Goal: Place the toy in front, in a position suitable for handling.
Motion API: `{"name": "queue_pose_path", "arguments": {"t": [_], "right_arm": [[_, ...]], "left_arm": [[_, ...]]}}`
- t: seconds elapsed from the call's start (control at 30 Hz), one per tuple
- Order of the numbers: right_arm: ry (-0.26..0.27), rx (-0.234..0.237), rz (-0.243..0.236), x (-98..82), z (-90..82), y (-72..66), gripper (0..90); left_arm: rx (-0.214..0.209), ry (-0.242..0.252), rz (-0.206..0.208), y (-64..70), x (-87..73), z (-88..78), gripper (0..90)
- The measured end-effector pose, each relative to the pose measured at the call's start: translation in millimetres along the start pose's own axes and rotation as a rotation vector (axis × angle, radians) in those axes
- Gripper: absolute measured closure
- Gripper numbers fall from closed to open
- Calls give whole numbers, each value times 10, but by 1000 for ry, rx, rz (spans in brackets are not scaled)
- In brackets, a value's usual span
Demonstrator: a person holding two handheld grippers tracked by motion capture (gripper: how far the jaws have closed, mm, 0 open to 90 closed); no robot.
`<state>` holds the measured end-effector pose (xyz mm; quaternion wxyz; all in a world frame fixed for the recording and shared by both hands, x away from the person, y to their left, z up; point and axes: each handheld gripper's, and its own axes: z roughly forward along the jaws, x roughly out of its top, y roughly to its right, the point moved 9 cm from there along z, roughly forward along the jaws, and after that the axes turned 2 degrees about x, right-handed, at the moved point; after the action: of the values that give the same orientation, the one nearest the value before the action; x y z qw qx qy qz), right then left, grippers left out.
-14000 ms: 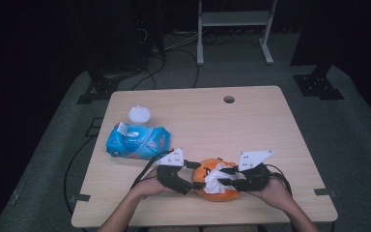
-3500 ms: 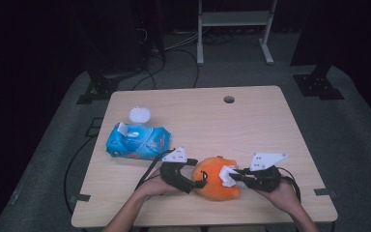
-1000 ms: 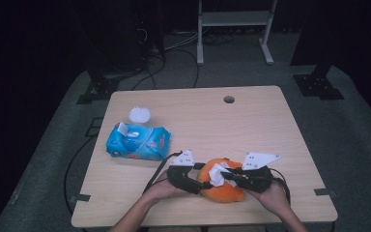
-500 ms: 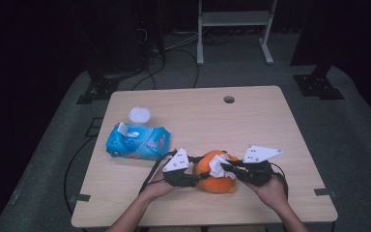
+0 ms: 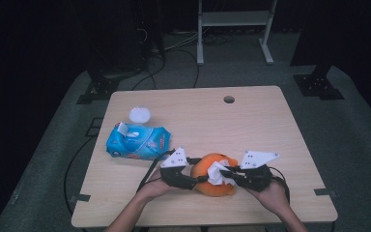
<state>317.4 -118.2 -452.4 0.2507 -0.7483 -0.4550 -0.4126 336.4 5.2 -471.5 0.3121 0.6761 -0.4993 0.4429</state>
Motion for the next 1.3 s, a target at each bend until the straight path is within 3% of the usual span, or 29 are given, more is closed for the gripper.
{"name": "queue_pose_path", "arguments": {"t": [0.07, 0.1, 0.17, 0.23, 0.3, 0.4, 0.47, 0.53, 0.6, 0.63, 0.77, 0.8, 0.9, 0.97, 1.07, 1.1, 1.23, 1.3], "right_arm": [[51, -6, -26, 129, -25, -60, 835], [58, -7, -39, 171, -18, -85, 834], [51, -13, -61, 191, 21, -91, 834], [43, -5, -42, 148, 32, -57, 835], [26, -34, -22, 74, 10, 41, 835], [39, -33, 18, 47, -25, 85, 834], [55, -33, -4, 98, -20, 12, 834], [93, 16, -27, 186, 14, -102, 832], [80, 31, -49, 214, 63, -183, 832], [65, 16, -69, 207, 81, -173, 833], [49, -39, -50, 144, 32, 7, 834], [50, -53, -25, 104, -3, 92, 834], [60, -55, 21, 64, -42, 178, 834], [75, -61, 3, 113, -41, 122, 834], [111, 12, -21, 202, 2, -38, 833], [88, 2, -42, 195, 28, -53, 833], [68, -34, -20, 124, -7, 95, 834], [64, -9, 22, 72, -13, 125, 834]], "left_arm": [[-13, 2, 47, 60, 17, 15, 369], [-22, 5, 74, 104, 31, 24, 372], [-22, -1, 87, 118, 29, 23, 372], [-21, -7, 80, 98, 10, 8, 372], [-22, -4, 63, 81, -7, 1, 373], [-25, 1, 79, 107, 14, 19, 373], [-30, 2, 96, 139, 26, 29, 372], [-39, 5, 122, 185, 32, 43, 373], [-37, -8, 147, 209, 24, 41, 373], [-35, -7, 141, 205, 24, 39, 374], [-33, -6, 126, 190, 18, 39, 377], [-32, -6, 125, 192, 21, 41, 378], [-37, -5, 132, 207, 35, 60, 379], [-44, -3, 144, 219, 37, 67, 380], [-50, -5, 166, 253, 30, 72, 383], [-46, -8, 166, 249, 29, 70, 383], [-46, -5, 125, 220, 23, 67, 374], [-52, -8, 85, 200, 39, 80, 306]]}}
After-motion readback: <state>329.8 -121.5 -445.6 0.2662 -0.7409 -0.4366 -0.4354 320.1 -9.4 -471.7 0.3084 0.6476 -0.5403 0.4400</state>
